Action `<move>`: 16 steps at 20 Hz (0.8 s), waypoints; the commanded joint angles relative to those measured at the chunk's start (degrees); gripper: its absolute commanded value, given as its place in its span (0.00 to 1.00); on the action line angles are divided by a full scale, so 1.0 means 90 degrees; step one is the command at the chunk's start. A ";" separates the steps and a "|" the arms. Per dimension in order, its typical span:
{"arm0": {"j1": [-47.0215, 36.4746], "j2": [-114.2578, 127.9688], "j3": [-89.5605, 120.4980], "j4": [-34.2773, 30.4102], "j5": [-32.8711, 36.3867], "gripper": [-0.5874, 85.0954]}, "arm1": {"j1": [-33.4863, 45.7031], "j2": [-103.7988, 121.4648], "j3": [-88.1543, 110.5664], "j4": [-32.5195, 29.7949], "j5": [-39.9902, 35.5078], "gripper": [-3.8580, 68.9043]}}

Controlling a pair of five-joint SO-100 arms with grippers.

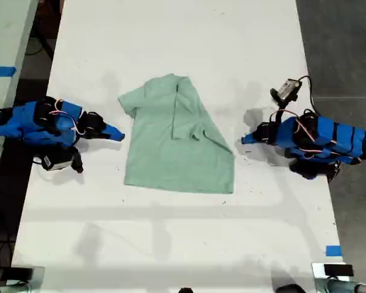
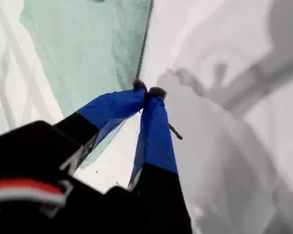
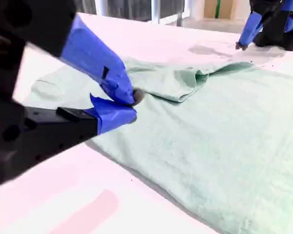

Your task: Fold t shirt

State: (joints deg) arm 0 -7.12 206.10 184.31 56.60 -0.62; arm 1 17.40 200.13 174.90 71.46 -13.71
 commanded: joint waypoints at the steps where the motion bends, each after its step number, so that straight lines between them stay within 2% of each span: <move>1: -0.0898 -0.0049 -0.0586 -0.0098 0.0635 0.00 | -0.0039 0.0117 0.0342 0.0049 0.0059 0.08; 6: -0.1572 -0.2598 -0.2910 -0.0020 0.1074 0.00 | 0.0010 0.0117 0.0352 0.0049 0.0059 0.08; 8: -0.2187 -0.4775 -0.4297 0.0312 0.1621 0.00 | 0.0010 0.0117 0.0352 0.0049 0.0059 0.08; 10: -0.3018 -0.7324 -0.5781 0.0947 0.2490 0.00 | -0.0010 0.0117 0.0352 0.0049 0.0068 0.08; 11: -0.3574 -0.8311 -0.6133 0.0996 0.2969 0.01 | -0.0010 0.0117 0.0352 0.0049 0.0068 0.08; 12: -0.4141 -0.9033 -0.6250 0.0830 0.3398 0.13 | -0.0010 0.0117 0.0352 0.0049 0.0059 0.08; 13: -0.4688 -0.9590 -0.6309 0.0605 0.3818 0.20 | -0.0010 0.0117 0.0352 0.0049 0.0049 0.08; 16: -0.5586 -1.0605 -0.6670 0.0332 0.4619 0.24 | -0.0039 0.0117 0.0352 0.0049 0.0039 0.08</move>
State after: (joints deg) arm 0 -52.91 114.35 128.41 60.21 36.91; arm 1 17.40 200.13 174.90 71.46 -13.71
